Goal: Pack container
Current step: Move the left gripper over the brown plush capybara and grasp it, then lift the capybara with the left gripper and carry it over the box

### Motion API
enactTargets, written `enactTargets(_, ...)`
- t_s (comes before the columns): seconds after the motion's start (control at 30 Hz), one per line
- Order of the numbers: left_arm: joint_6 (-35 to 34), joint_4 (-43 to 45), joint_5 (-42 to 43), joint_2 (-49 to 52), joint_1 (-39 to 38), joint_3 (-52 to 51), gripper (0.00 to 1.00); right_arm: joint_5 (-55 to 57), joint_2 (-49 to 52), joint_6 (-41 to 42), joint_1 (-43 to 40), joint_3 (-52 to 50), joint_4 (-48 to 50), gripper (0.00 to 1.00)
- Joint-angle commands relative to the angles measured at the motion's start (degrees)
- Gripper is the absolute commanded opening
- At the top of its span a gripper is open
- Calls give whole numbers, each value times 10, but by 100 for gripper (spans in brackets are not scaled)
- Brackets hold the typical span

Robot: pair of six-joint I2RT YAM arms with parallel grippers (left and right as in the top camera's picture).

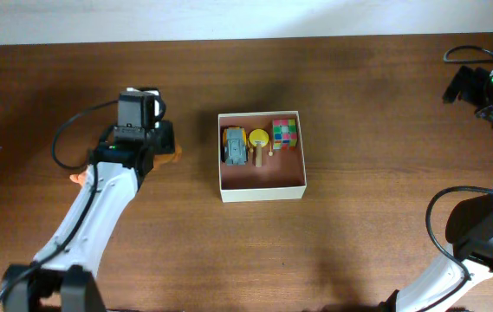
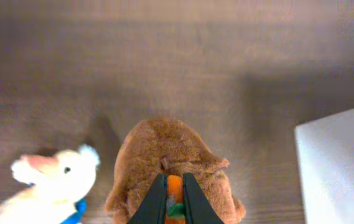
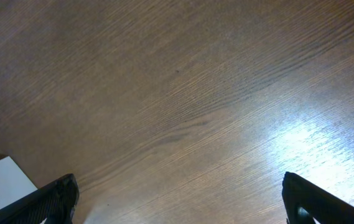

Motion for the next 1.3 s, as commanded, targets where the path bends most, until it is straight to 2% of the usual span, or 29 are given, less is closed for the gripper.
enactTargets(0.0,1,-5,-1,-59,-3,24,2,-3,-3,-3,3,4,0,99)
enactTargets(0.1,3,-14,40,-87,-3,24,2,-3,-3,-3,3,4,0,99)
enactTargets(0.3,6,-29,216,-126,-11,24,2,-3,-3,-3,3,4,0,99)
enactTargets(0.43,26,-30,256,-126,-44,24,2,-3,-3,-3,3,4,0,99)
enactTargets(0.7,108,-16,257,-126,-154,24,2,-3,-3,-3,3,4,0,99)
enactTargets(0.9,118,4,220,-125,-198,24,2,-3,-3,-3,3,4,0,98)
enactTargets(1.0,112,28,219,-115,-219,24,2,-3,-3,-3,3,4,0,99)
enactTargets(1.13,68,78,214,-86,-244,24,2,-3,-3,-3,3,4,0,99)
enactTargets(1.27,22,119,169,-42,-276,24,2,-3,-3,-3,3,4,0,99)
